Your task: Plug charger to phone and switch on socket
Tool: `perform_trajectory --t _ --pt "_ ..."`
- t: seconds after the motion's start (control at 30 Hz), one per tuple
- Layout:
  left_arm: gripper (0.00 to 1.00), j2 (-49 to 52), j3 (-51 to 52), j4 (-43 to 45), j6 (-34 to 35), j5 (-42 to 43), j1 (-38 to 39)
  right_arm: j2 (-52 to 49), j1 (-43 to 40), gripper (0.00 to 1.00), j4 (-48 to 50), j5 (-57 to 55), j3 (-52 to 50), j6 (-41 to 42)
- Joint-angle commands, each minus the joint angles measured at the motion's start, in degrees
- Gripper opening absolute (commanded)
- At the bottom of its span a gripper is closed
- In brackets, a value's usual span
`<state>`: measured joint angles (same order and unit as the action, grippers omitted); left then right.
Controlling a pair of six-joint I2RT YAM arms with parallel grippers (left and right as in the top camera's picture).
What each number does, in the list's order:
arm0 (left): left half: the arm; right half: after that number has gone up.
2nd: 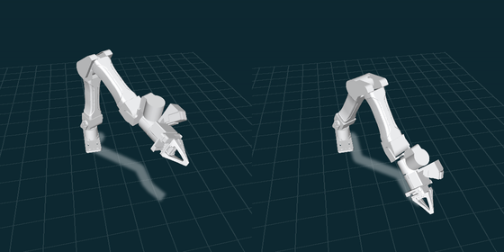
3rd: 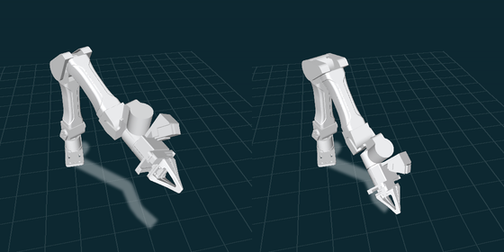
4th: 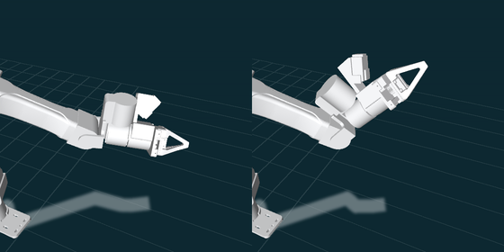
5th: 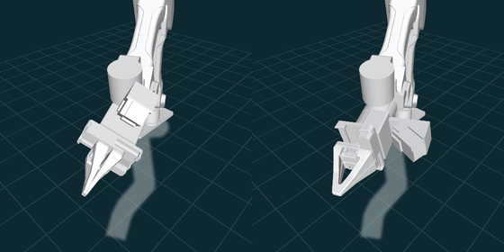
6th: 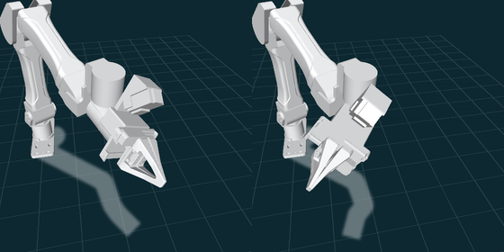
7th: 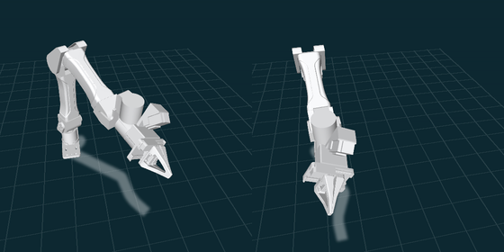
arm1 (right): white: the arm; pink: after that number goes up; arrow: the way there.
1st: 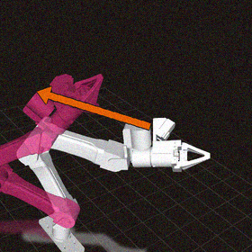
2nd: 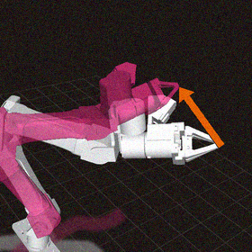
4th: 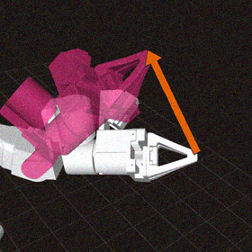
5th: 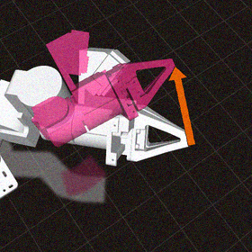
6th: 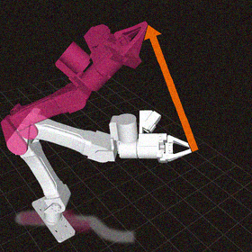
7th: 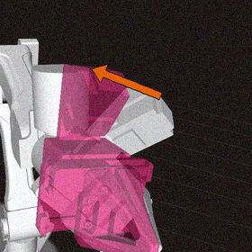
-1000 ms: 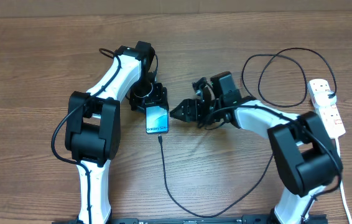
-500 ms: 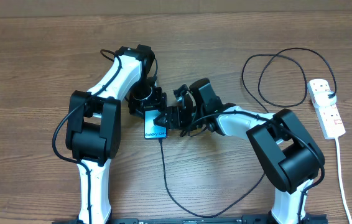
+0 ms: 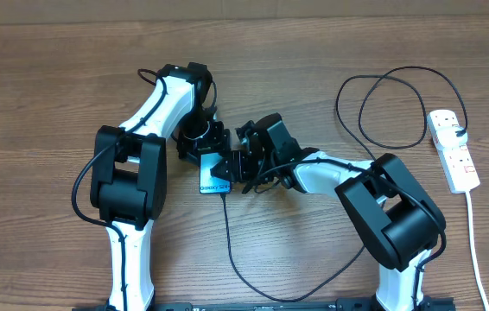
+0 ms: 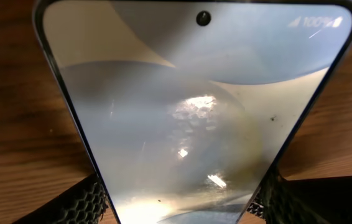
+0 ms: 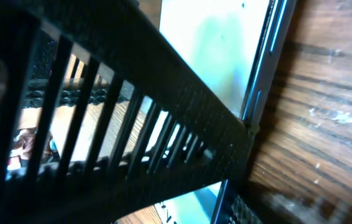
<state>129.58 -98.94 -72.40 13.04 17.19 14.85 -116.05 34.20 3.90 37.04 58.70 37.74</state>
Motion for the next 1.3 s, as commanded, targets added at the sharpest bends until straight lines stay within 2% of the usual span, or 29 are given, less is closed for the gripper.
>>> perform_trajectory --t 0.0,0.1,0.17,0.37,0.47,0.53,0.77,0.93,1.07,1.27 --pt "0.73 1.2 0.0 -2.5 -3.9 6.3 1.0 -0.8 0.3 0.48 1.0 -4.0 0.5 1.7" --pt "0.73 1.2 0.0 -3.2 -4.3 6.9 1.0 -0.8 0.3 0.41 1.0 -4.1 0.5 1.7" --pt "0.75 1.2 0.0 -3.5 -4.3 6.9 1.0 -0.8 0.3 0.28 0.9 -4.9 0.5 1.7" --pt "0.81 1.2 0.0 -3.4 -4.3 6.8 1.0 -0.8 0.3 0.23 0.7 -4.8 0.5 1.7" --pt "0.91 1.2 0.0 -2.8 -4.3 6.8 1.0 -0.8 0.3 0.04 0.2 -4.8 0.5 1.7" --pt "0.96 1.2 0.0 -2.6 -4.3 6.8 1.0 -0.8 0.1 0.04 -0.3 -4.8 0.5 1.7" --pt "0.96 1.1 -0.2 -3.7 -6.9 9.0 0.8 1.3 -4.5 0.04 -0.1 6.4 0.5 -0.5" --pt "0.95 1.1 -0.6 -3.8 -14.9 26.0 -0.6 3.6 -9.0 0.04 -0.1 16.3 0.5 -0.5" --pt "0.92 1.1 -0.7 -2.5 -18.7 38.1 -2.6 4.2 -12.2 0.04 -0.1 24.3 0.5 -0.4" --pt "0.77 1.1 -0.7 -1.2 -19.8 48.5 -5.2 4.2 -15.6 0.04 0.2 31.3 0.5 0.0"
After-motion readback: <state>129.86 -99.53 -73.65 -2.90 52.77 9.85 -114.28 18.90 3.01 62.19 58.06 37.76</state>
